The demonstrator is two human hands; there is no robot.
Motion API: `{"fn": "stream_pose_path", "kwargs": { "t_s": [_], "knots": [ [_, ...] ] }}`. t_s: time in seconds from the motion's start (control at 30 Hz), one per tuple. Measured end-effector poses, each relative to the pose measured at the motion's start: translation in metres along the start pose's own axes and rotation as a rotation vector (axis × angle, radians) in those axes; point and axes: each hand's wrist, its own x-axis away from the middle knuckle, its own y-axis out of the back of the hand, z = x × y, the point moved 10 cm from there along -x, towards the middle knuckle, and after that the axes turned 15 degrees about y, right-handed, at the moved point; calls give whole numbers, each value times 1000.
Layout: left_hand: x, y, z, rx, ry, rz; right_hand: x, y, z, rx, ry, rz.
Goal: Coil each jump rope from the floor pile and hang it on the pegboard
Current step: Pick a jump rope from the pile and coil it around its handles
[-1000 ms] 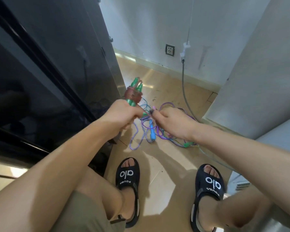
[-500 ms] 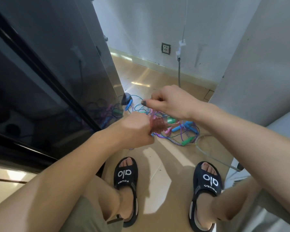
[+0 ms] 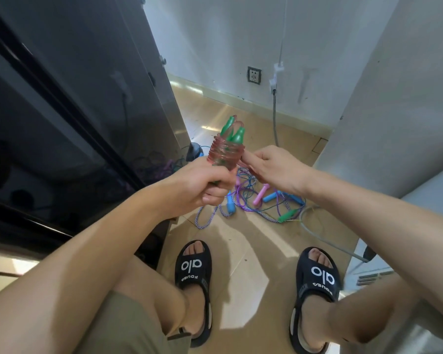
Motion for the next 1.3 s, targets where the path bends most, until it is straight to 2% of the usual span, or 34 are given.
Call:
{"fn": "stream_pose_path", "kwargs": {
  "t_s": [0.07,0.13,0.3,0.43,0.53,0.6,0.67,0.77,0.9,0.97,1.17,1.3],
  "knots": [
    [1,-4,-1,43,-6,73,1,0,0,11,-2,-10],
    [3,-3,-2,53,-5,68,1,3,0,3,-10,-16],
    [1,11,3,-14,32,-101,1,12,-4,85,-27,-32],
    [-5,26,9,76,98,-187,7,5,5,180,-10,3],
    [-9,44,19,140,178,-242,12,-3,29,432,108,86],
    [-12,50,28,42,238,-271,15,-9,51,591,253,103],
    [-14,49,37,-155,321,-315,21,-11,74,625,398,73],
    [-18,40,42,-487,373,-345,20,-6,91,617,481,35],
    [-20,29,39,-688,324,-307,7,6,72,620,339,57],
    [-20,24,40,-644,329,-279,5,14,61,549,299,12],
    [-11,37,34,-266,286,-265,14,38,39,114,234,-130],
    [-13,34,42,-347,352,-233,16,31,41,107,265,-86]
  ]
}}
